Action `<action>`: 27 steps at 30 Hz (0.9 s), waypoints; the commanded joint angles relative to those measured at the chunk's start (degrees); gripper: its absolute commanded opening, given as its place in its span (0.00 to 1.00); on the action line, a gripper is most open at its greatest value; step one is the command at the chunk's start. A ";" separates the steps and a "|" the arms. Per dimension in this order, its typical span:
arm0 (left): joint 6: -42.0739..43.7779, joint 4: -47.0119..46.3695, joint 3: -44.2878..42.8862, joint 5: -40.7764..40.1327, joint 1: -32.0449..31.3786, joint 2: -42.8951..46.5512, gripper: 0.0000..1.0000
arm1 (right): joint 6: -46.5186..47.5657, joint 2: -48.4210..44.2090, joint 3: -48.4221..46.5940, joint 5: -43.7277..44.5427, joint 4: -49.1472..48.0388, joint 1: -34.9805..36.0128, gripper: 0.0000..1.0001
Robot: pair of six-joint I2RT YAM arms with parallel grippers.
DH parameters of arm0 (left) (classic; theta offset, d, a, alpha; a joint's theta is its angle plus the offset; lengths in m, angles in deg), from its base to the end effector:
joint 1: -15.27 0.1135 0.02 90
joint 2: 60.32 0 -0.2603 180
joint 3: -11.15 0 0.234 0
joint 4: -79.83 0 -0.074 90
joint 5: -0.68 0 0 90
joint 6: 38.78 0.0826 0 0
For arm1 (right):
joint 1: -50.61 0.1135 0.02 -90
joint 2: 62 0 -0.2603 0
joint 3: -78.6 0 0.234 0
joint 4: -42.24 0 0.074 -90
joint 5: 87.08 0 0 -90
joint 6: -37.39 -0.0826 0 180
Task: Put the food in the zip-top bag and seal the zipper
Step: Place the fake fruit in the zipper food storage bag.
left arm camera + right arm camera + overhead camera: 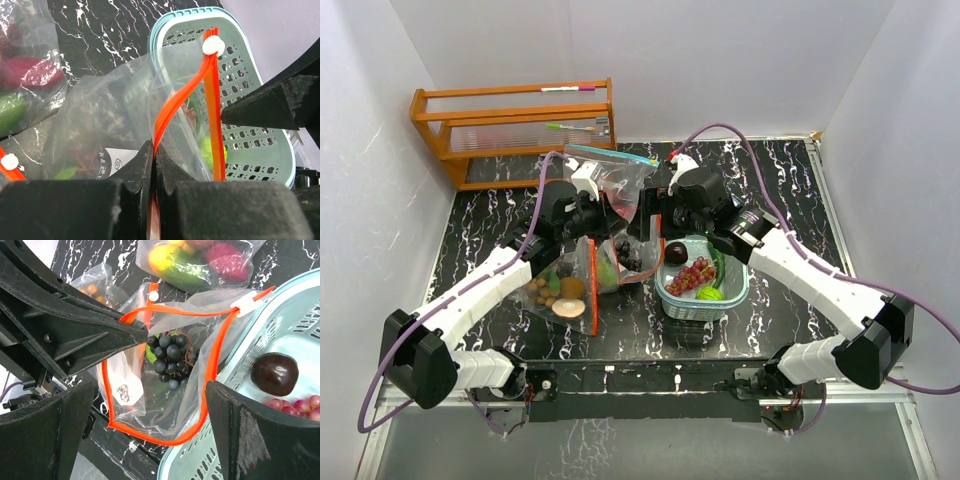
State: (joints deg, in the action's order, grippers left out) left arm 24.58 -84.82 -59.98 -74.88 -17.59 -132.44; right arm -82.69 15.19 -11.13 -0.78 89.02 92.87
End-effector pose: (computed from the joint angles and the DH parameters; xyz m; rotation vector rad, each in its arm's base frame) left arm 0.2592 -0.1919 0.3139 0.2904 1.9361 -0.9387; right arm 0.2333 0.2192 0.3301 -0.2803 2.2600 0.7703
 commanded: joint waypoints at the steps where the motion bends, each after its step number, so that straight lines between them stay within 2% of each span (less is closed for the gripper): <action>1: -0.08 -0.62 -1.17 0.94 -0.29 2.20 0.00 | 1.03 -3.91 -3.51 4.40 -1.56 -0.21 0.98; 5: 1.26 1.60 -3.27 0.65 -0.27 2.91 0.00 | 0.44 -5.74 -4.83 12.18 5.59 -0.18 0.98; 9: 4.16 6.46 -7.68 -2.17 -0.28 5.22 0.00 | -2.07 -11.36 -0.65 16.25 6.72 -0.19 0.98; 12: 4.92 7.60 -8.94 -4.66 -0.30 7.71 0.00 | -4.47 -13.50 1.43 19.44 10.56 -0.28 0.91; 15: 5.16 8.41 -9.76 -5.69 -0.28 9.15 0.00 | -5.99 -12.80 3.02 21.41 15.66 -0.25 0.91; 24: 4.46 8.78 -9.14 -5.38 -0.28 11.25 0.00 | -7.56 -9.55 11.94 20.93 13.29 -0.58 0.91; 27: 4.72 9.38 -9.38 -5.27 -0.32 11.53 0.00 | -7.36 -6.27 13.09 21.37 11.82 -1.16 0.87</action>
State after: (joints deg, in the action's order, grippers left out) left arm 28.74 -75.70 -67.89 -79.89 -17.59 -122.67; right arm -89.32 6.75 1.46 18.26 104.46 92.49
